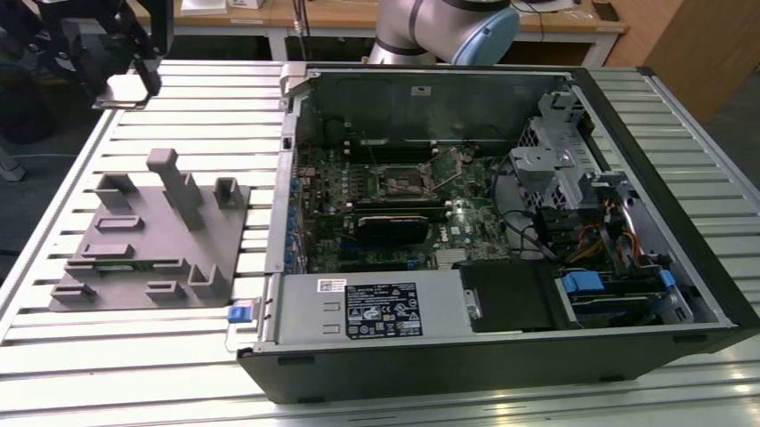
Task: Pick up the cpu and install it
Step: 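Pick up the cpu and move it towards the insertion slot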
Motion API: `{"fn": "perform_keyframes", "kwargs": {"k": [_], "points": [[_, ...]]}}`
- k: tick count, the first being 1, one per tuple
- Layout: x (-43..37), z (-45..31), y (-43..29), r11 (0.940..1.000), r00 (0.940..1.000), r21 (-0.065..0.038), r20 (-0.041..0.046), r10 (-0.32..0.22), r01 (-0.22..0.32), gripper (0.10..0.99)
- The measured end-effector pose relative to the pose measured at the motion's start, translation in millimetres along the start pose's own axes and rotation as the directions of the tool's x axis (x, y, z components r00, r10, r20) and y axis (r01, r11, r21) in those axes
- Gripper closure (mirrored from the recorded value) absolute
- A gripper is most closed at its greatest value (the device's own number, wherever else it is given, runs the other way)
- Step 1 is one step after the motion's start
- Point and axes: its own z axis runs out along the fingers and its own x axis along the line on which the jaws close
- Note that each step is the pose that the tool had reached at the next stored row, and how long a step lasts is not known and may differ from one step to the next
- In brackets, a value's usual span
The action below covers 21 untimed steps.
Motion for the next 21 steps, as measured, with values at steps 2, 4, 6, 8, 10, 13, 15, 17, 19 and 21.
{"fn": "perform_keyframes", "kwargs": {"k": [2, 4, 6, 8, 10, 13, 15, 17, 19, 21], "points": [[-2.5, -0.1, 0.0, 1.0000, 1.0000, 0.000, 0.0000, 0.000, 0.000, 0.557], [-5.1, -0.1, -0.1, 1.0000, 1.0000, 0.000, 0.0000, 0.000, 0.000, 0.557], [-7.6, -0.2, -0.1, 1.0000, 1.0000, 0.000, 0.0001, 0.000, 0.000, 0.557], [-10.1, -0.2, -0.2, 1.0000, 1.0000, 0.000, 0.0000, 0.000, 0.000, 0.557], [-12.7, -0.2, -0.2, 1.0000, 1.0000, 0.000, 0.0001, 0.000, 0.000, 0.557], [-16.3, -0.4, -0.3, 1.0000, 1.0000, 0.000, 0.0000, 0.000, 0.000, 0.557], [-18.6, -0.4, -0.3, 1.0000, 1.0000, 0.000, 0.0000, 0.000, 0.000, 0.557], [-21.0, -0.5, -0.4, 1.0000, 1.0000, 0.000, 0.0000, 0.000, 0.000, 0.557], [-23.4, -0.5, -0.4, 1.0000, 1.0000, 0.000, 0.0000, 0.000, 0.000, 0.557], [-25.6, -0.5, -0.5, 1.0000, 1.0000, 0.000, 0.0001, 0.000, 0.000, 0.557]]}}
